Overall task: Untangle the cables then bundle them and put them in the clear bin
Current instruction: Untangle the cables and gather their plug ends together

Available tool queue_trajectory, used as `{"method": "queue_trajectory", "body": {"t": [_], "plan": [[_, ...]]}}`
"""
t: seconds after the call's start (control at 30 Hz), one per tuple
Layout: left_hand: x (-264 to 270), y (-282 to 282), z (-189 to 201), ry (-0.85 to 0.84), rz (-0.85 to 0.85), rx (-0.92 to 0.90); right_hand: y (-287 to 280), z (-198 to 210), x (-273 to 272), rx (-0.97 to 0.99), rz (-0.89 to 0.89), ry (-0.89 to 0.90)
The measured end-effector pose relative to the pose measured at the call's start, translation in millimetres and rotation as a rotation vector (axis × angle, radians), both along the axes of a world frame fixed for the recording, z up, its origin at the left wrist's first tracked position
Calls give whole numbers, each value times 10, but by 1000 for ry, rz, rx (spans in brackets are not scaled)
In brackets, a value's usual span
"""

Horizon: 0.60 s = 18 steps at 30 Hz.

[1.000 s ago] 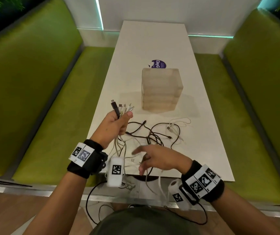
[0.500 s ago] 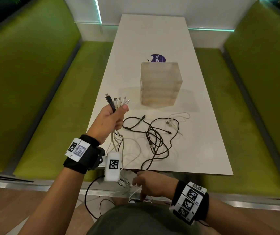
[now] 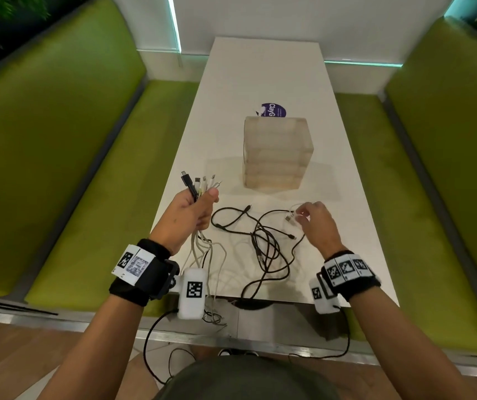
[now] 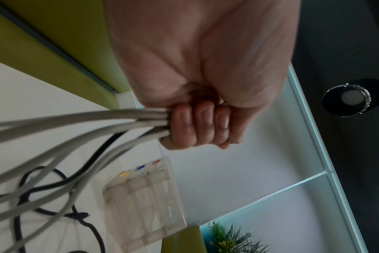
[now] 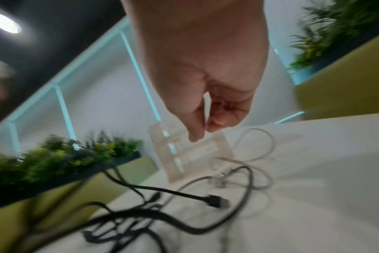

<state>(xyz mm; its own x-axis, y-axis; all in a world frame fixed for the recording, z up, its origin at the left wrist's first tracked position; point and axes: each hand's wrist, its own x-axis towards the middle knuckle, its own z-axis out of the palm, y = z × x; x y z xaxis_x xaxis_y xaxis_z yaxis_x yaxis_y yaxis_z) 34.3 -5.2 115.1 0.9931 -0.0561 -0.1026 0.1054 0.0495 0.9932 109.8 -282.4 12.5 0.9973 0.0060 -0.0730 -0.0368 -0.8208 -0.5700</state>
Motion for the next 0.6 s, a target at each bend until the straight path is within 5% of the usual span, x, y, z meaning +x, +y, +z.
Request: {"method": "queue_trajectory", "body": {"t": [0.2, 0.6], "plan": [[9, -42, -31, 12, -28, -24, 15, -371, 74, -305, 146, 89], [-8, -128, -47, 13, -46, 3, -194, -462, 147, -273, 81, 49]]}}
